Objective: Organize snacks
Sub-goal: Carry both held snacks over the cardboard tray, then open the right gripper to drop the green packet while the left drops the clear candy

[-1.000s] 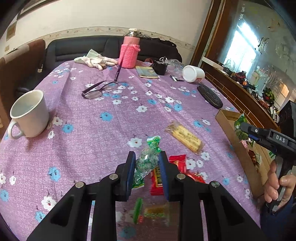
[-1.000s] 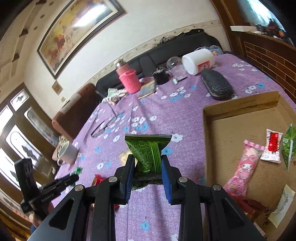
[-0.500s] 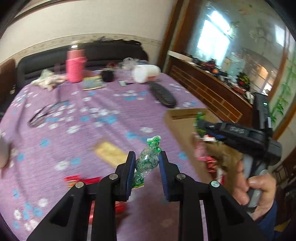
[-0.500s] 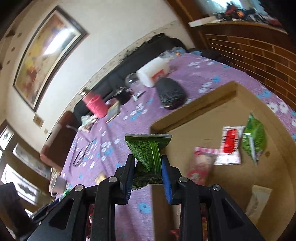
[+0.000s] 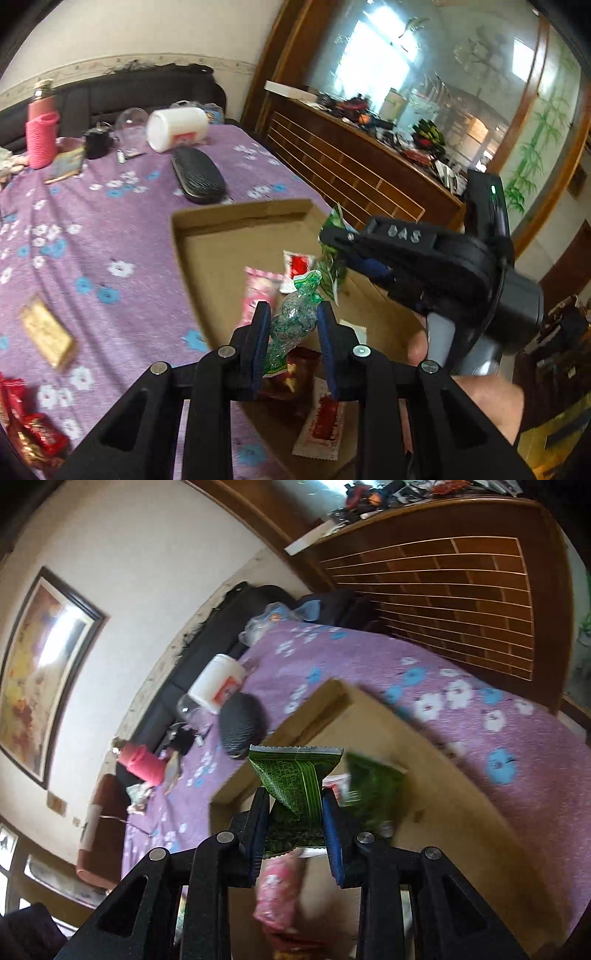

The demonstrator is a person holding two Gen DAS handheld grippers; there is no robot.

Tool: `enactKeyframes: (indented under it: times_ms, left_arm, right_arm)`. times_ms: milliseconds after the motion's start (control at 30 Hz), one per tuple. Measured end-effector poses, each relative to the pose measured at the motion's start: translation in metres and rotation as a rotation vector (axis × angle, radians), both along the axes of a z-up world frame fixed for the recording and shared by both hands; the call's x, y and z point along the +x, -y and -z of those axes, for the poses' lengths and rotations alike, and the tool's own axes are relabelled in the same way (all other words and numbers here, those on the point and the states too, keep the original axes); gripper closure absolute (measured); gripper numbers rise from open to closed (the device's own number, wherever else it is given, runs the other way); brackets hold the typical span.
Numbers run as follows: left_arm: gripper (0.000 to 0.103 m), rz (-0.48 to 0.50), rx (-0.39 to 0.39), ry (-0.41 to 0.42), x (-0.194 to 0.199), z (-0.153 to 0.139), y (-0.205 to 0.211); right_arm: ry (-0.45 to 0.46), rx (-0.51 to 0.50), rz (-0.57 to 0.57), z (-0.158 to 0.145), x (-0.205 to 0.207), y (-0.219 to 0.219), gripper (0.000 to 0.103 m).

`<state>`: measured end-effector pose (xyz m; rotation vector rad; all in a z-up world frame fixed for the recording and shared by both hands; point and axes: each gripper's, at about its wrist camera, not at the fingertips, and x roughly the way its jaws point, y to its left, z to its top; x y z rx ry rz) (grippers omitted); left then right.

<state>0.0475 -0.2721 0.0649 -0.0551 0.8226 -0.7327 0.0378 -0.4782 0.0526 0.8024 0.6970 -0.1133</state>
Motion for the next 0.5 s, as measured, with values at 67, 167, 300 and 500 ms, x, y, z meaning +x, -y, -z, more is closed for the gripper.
enactKeyframes:
  times_ms: [67, 167, 300, 500]
  left_arm:
    - [0.078, 0.014, 0.008, -0.005, 0.000, 0.005, 0.002]
    - [0.078, 0.031, 0.010, -0.032, 0.001, 0.016, 0.001]
    - [0.078, 0.053, 0.025, -0.039, 0.000, 0.024, 0.004]
    - [0.078, 0.063, 0.048, -0.042, -0.002, 0.033, 0.007]
  right_arm:
    - [-0.006, 0.011, 0.003, 0.001, 0.000, 0.005, 0.073]
    - [-0.013, 0.007, 0.001, -0.001, -0.001, 0.007, 0.073]
    - [-0.028, -0.011, -0.008, 0.000, 0.004, 0.002, 0.073]
    - [-0.042, -0.019, -0.011, 0.004, 0.004, 0.002, 0.073]
